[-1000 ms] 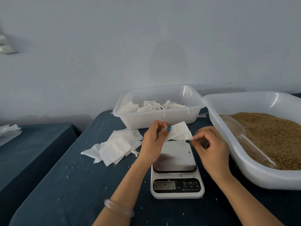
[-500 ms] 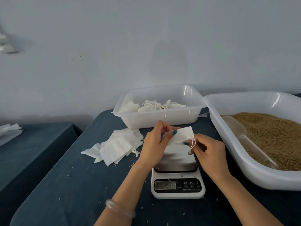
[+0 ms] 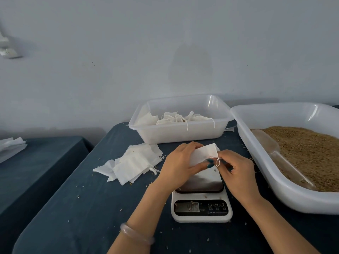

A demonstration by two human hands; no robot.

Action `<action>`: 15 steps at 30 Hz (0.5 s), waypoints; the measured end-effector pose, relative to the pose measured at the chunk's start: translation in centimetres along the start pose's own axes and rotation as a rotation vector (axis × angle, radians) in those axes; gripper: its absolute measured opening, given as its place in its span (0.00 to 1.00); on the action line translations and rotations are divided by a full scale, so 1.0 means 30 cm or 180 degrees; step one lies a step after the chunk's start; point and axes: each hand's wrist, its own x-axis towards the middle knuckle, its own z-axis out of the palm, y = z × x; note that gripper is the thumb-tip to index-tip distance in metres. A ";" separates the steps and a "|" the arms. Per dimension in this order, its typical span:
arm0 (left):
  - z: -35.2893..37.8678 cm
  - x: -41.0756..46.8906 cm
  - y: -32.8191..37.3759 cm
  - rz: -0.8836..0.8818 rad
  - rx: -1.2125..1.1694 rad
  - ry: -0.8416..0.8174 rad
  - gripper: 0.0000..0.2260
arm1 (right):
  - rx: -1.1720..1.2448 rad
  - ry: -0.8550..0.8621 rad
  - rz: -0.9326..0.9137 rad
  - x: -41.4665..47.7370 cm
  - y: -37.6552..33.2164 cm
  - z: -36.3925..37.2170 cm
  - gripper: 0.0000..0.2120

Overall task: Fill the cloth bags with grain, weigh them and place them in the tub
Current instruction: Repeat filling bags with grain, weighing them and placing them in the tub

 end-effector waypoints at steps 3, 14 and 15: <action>0.000 0.000 -0.001 0.0089 0.0062 0.0049 0.18 | -0.0152 0.0019 -0.0009 -0.002 -0.008 -0.001 0.05; 0.012 -0.007 -0.003 0.0366 0.0011 0.0158 0.23 | 0.0129 -0.0186 0.0018 -0.007 -0.026 0.001 0.19; 0.012 -0.008 -0.004 0.0370 0.0026 0.0207 0.24 | 0.0074 -0.0206 0.0001 -0.007 -0.027 0.001 0.19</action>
